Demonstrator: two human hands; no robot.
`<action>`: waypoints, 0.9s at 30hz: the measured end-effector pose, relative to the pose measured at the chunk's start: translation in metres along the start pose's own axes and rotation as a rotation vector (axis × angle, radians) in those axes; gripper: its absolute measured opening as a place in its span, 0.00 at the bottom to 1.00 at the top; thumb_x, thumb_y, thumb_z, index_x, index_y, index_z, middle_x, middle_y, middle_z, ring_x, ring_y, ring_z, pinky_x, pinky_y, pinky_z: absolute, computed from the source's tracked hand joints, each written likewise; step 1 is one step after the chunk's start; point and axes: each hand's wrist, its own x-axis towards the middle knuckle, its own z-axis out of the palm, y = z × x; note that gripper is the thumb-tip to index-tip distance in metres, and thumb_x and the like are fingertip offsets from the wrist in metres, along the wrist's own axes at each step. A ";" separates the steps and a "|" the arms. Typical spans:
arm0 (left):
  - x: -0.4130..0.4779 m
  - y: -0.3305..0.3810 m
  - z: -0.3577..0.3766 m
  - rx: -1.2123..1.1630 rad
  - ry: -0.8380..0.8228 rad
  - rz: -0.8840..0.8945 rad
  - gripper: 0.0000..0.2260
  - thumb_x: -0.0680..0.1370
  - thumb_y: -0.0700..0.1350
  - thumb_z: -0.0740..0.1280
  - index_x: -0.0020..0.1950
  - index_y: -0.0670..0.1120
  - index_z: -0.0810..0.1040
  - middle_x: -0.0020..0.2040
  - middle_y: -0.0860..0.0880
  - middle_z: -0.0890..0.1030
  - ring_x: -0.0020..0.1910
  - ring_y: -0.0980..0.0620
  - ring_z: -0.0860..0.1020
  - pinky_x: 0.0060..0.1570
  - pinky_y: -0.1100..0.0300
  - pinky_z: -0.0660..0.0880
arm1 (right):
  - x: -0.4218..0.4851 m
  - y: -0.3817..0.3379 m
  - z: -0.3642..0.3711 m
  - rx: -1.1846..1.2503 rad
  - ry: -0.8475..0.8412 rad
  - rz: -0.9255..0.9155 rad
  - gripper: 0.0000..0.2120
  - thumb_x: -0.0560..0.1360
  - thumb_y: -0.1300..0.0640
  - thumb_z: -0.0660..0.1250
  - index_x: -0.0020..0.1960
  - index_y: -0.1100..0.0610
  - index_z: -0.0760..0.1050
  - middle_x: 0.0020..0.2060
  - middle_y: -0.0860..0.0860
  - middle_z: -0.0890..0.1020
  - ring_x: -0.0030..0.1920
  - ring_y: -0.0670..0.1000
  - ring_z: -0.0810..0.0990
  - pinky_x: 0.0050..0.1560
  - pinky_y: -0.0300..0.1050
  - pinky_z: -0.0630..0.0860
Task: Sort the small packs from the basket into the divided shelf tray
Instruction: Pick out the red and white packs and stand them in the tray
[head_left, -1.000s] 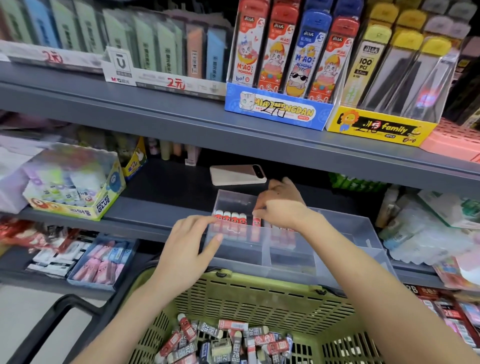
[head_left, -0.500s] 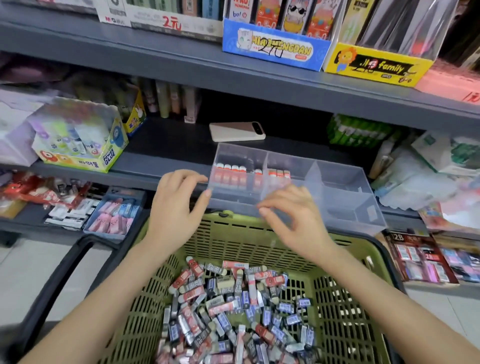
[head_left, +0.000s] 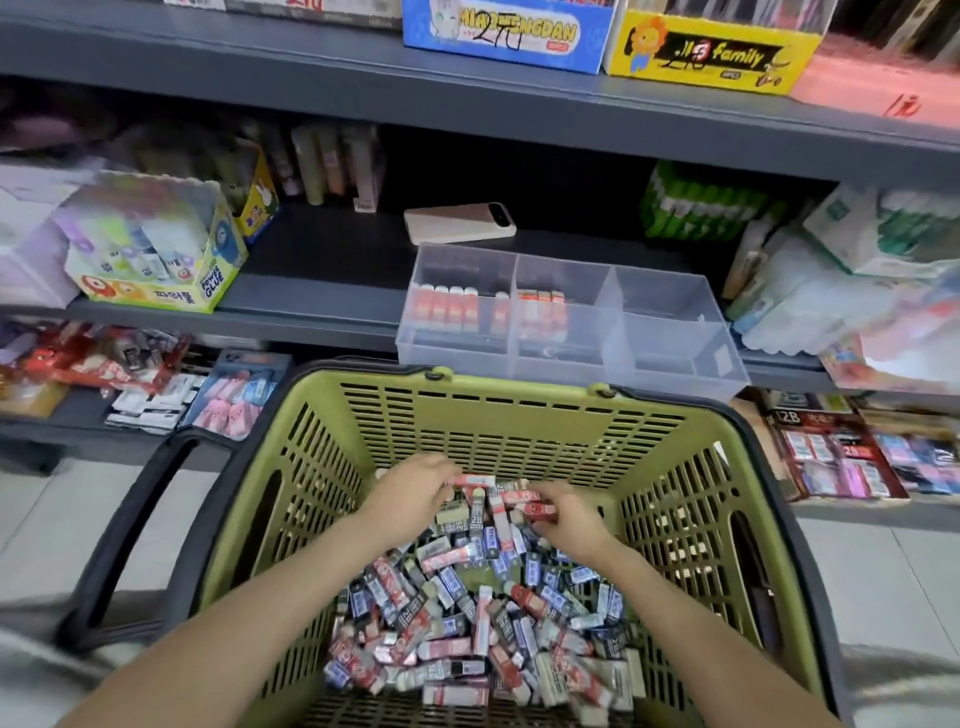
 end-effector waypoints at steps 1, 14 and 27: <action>0.006 -0.003 0.009 0.015 -0.006 -0.021 0.14 0.80 0.39 0.61 0.64 0.41 0.75 0.62 0.46 0.77 0.63 0.47 0.73 0.63 0.56 0.66 | 0.001 0.000 0.003 0.009 -0.019 -0.010 0.26 0.75 0.67 0.65 0.71 0.53 0.66 0.65 0.52 0.72 0.63 0.53 0.73 0.65 0.45 0.71; 0.020 -0.004 0.061 0.206 0.074 -0.149 0.18 0.79 0.51 0.63 0.65 0.44 0.74 0.57 0.49 0.73 0.57 0.51 0.70 0.56 0.59 0.69 | -0.007 0.018 0.005 -0.053 0.100 -0.049 0.09 0.74 0.55 0.68 0.52 0.56 0.73 0.49 0.51 0.79 0.45 0.50 0.77 0.47 0.46 0.76; 0.021 0.028 0.042 -0.308 -0.010 -0.344 0.14 0.82 0.47 0.57 0.59 0.40 0.75 0.43 0.49 0.78 0.41 0.52 0.76 0.44 0.57 0.74 | -0.039 -0.016 -0.028 0.988 0.090 0.348 0.13 0.69 0.60 0.74 0.50 0.66 0.78 0.39 0.56 0.82 0.29 0.47 0.77 0.38 0.40 0.79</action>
